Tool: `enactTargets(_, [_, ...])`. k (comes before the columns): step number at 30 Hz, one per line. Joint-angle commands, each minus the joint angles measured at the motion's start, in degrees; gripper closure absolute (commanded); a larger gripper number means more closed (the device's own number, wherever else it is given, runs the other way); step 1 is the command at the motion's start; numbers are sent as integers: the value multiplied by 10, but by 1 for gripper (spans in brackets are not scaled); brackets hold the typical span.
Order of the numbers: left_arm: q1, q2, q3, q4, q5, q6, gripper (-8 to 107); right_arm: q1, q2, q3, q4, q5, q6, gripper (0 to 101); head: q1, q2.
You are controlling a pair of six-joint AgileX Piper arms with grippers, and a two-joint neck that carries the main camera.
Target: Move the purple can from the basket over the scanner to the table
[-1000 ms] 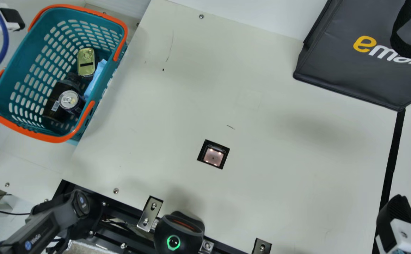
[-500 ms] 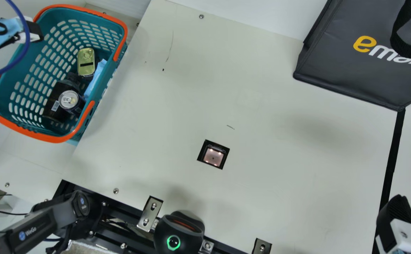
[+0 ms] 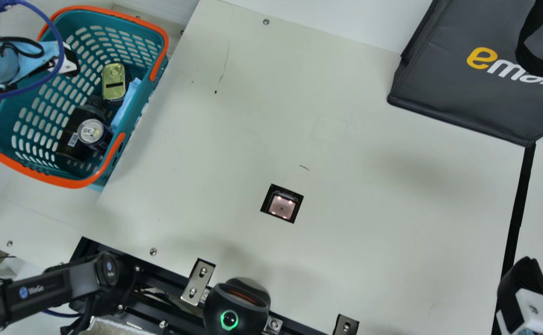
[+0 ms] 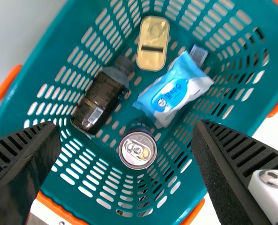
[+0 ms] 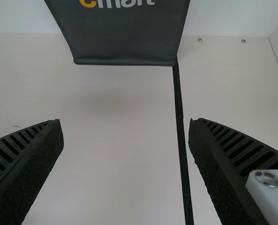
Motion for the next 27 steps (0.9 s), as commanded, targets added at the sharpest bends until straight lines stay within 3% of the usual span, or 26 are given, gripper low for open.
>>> enactTargets(1, [-3,9,2,4,-2,-6,9,0,0,0,0,0,0,6,-17,2])
enactTargets(9, [-1,35,8,3,14,-39,9,0,0,0,0,0,0,6,-17,2])
enactTargets(27, [23,62,35,-15,51,-207,9,0,0,0,0,0,0,6,-17,2])
